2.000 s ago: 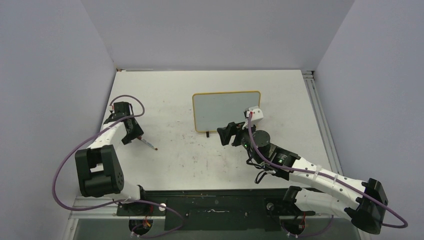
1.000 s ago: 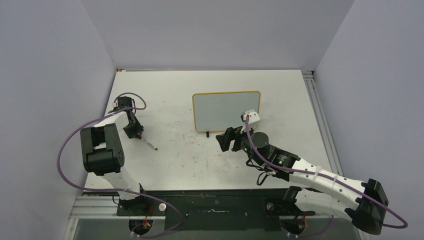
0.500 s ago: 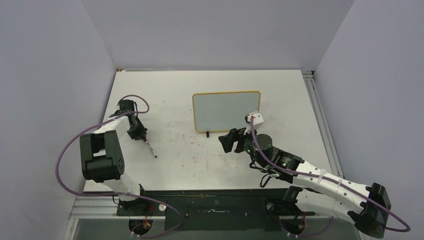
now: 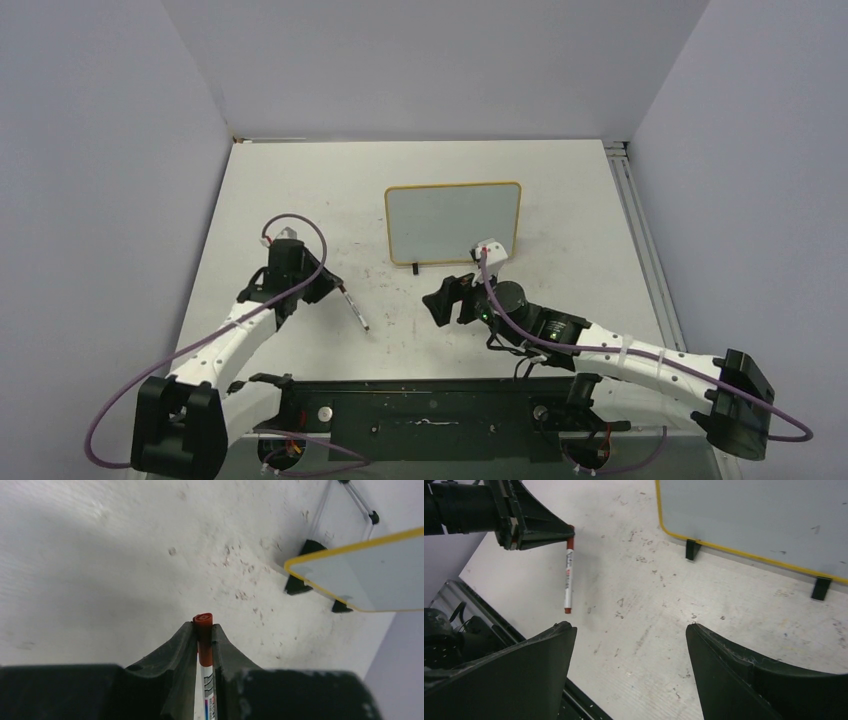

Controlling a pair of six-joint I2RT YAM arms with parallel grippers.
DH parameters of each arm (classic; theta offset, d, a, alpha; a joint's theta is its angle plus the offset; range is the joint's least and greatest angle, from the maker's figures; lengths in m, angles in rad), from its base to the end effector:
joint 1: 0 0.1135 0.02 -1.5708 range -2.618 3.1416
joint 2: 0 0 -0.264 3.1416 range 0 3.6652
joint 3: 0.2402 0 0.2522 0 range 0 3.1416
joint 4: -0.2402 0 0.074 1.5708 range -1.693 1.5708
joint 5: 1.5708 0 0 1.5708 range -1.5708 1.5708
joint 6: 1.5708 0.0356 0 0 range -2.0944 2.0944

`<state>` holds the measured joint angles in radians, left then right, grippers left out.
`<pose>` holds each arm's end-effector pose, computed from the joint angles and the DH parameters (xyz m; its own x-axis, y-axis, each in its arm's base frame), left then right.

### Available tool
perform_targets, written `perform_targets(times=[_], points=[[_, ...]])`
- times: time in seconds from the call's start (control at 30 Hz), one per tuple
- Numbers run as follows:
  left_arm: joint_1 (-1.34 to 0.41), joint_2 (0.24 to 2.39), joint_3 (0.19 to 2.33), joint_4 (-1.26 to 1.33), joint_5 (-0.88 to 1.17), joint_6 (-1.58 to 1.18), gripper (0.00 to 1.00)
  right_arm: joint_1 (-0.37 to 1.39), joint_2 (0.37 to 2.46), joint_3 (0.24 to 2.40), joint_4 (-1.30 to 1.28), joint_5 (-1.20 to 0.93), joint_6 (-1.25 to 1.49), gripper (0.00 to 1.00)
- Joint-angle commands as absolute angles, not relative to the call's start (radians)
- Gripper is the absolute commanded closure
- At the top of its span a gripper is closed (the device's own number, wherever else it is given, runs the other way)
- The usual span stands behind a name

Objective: Write a sentence on the whiteboard
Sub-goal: Open the whiteboard marker at the center of the board.

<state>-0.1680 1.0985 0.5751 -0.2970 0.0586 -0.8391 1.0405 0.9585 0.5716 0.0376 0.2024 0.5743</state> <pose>0.2133 -0.0383 0.1980 -0.6353 -0.6456 -0.4238 -0.3987 0.7441 -0.5360 0.1175 0.1862 0.2554 -0.5525 0.1098 -0.8262 -0.5352 0.7132 0.4527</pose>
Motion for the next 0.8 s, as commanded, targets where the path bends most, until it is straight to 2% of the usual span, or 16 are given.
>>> perform_targets(times=[0.0,0.23,0.57,0.67,0.77], points=[[-0.311,0.956,0.462,-0.139,0.014,-1.127,1.0,1.096,1.025,0.551,0.2,0.149,0.62,0.15],[-0.526,0.889,0.396,-0.033,-0.091,-1.321,1.0,1.12,1.143,0.551,0.325,0.026,0.663,0.12],[-0.626,0.932,0.397,0.073,-0.119,-1.371,1.0,1.14,1.286,0.616,0.27,0.008,0.691,0.29],[-0.636,0.937,0.384,0.092,-0.113,-1.389,1.0,1.143,1.302,0.625,0.276,-0.026,0.695,0.38],[-0.644,0.934,0.375,0.098,-0.122,-1.393,1.0,1.149,1.317,0.637,0.281,-0.033,0.695,0.57]])
